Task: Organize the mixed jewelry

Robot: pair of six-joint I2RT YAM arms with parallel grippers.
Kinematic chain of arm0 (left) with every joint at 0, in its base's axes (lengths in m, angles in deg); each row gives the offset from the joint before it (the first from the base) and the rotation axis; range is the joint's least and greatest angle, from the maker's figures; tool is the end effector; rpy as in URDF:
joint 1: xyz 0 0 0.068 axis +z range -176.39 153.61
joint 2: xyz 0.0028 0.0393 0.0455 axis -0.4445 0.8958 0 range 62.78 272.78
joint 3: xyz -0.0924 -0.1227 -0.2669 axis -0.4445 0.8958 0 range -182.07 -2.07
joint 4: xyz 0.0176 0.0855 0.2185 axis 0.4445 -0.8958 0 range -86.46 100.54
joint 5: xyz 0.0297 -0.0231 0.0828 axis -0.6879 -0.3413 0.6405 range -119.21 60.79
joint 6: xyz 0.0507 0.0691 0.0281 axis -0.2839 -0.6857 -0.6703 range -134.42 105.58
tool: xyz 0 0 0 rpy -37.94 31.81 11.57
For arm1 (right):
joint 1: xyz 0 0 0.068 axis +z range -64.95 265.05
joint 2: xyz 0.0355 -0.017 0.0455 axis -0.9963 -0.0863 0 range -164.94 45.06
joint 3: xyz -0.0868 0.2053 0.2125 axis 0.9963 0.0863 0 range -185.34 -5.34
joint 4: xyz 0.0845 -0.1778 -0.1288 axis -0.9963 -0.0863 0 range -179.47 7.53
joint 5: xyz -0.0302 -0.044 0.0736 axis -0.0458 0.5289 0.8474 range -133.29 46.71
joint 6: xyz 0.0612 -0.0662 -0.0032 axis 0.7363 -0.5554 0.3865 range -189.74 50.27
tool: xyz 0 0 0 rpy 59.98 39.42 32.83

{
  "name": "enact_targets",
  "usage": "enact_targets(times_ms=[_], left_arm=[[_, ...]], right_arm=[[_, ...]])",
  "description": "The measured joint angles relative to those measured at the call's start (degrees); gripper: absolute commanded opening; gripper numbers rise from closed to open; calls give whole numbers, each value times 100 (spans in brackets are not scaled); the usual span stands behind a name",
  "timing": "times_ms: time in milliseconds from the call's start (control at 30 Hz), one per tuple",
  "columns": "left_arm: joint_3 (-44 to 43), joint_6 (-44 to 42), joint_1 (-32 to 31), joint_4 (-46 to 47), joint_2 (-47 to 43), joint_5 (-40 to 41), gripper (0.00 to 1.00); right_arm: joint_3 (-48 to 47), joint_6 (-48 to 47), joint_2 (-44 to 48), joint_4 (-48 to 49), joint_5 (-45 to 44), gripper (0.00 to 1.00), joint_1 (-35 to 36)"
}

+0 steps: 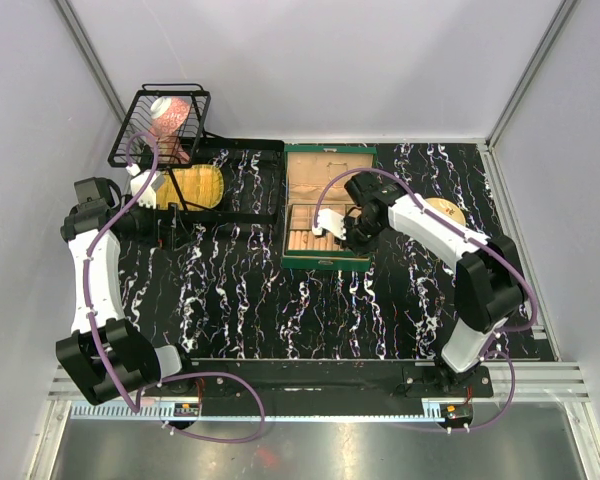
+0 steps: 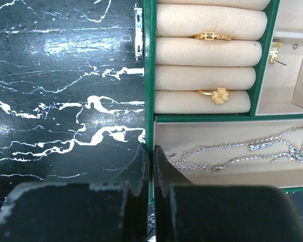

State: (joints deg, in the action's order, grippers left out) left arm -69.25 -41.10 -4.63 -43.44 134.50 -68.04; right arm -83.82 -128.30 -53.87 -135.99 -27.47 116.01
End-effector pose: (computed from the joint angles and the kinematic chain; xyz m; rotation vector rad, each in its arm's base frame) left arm 0.2215 0.0340 0.3244 0.3320 2.3230 -0.4804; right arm 0.2738 0.1900 0.2448 -2.0049 1.9440 0.2828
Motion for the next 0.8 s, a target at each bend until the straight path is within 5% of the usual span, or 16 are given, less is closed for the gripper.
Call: enact_targets(times_ms=[800], left_arm=[[0, 17, 0, 0, 0, 0, 99]], right_arm=[[-50, -46, -212, 155, 39, 0, -2]])
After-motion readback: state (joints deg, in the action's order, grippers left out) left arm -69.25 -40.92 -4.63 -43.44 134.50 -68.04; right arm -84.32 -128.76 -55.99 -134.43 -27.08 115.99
